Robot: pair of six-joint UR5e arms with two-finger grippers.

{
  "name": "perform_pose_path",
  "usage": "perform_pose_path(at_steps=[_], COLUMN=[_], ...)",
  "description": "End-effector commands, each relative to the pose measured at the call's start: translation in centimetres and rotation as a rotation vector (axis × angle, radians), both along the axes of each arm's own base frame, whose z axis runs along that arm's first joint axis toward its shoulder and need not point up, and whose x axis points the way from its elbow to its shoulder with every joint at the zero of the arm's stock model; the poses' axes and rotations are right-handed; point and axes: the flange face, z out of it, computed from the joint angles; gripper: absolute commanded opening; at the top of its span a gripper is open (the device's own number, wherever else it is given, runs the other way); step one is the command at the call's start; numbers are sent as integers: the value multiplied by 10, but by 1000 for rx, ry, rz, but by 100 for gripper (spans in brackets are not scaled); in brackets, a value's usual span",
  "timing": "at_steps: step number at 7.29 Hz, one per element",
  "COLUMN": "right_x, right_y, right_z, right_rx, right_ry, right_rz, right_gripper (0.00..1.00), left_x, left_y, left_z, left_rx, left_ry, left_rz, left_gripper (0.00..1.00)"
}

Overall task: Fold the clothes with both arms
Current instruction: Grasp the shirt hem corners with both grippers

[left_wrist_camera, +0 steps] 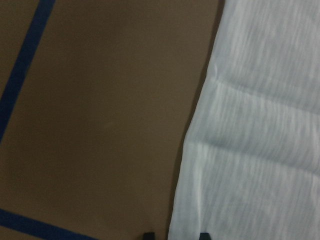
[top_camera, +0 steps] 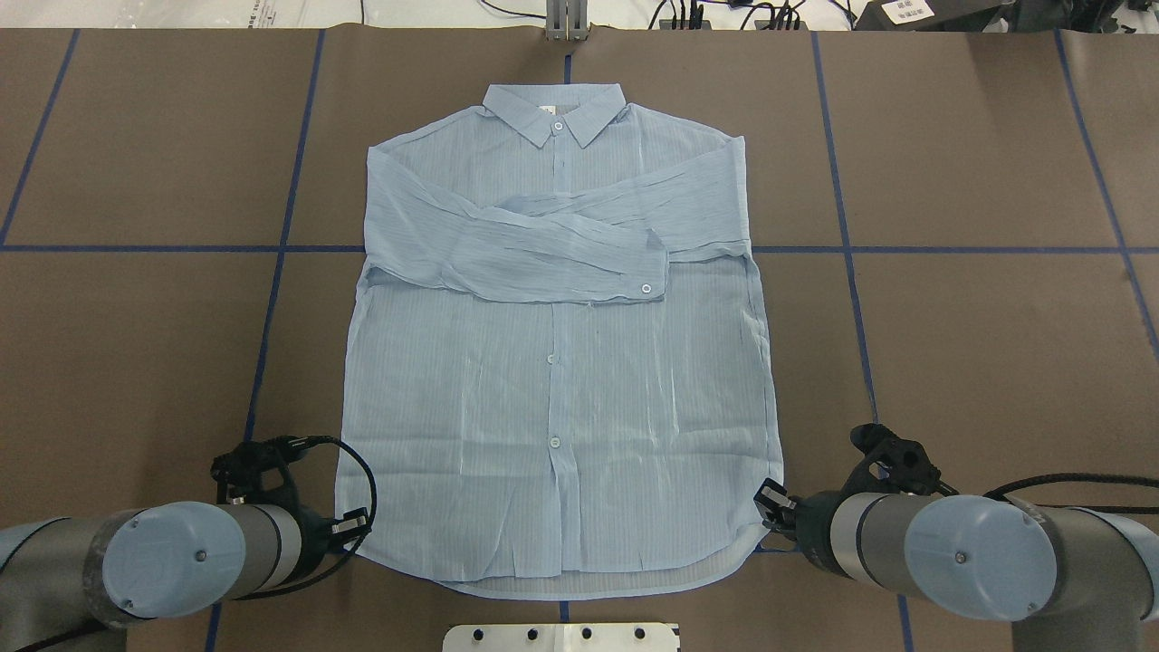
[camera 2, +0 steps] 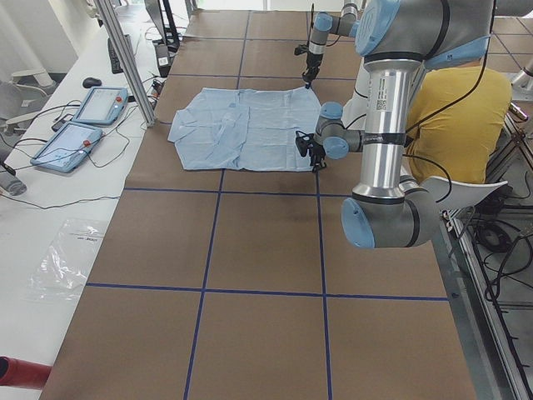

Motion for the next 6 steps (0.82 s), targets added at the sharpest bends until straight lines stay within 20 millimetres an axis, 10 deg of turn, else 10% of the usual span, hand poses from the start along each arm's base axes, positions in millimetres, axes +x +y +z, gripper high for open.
perform_pose_path(at_steps=[1,6], right_x=[0,24], right_y=[0,18], right_z=[1,-23], right_rx=[0,-38], right_ry=[1,-57], right_rz=[0,12], right_gripper=[0,0], left_x=[-7,-70], left_y=[1,16], left_z=[-12,-79], left_rx=[2,-54], left_ry=[23,121], left_rz=[1,-10], left_gripper=[0,0])
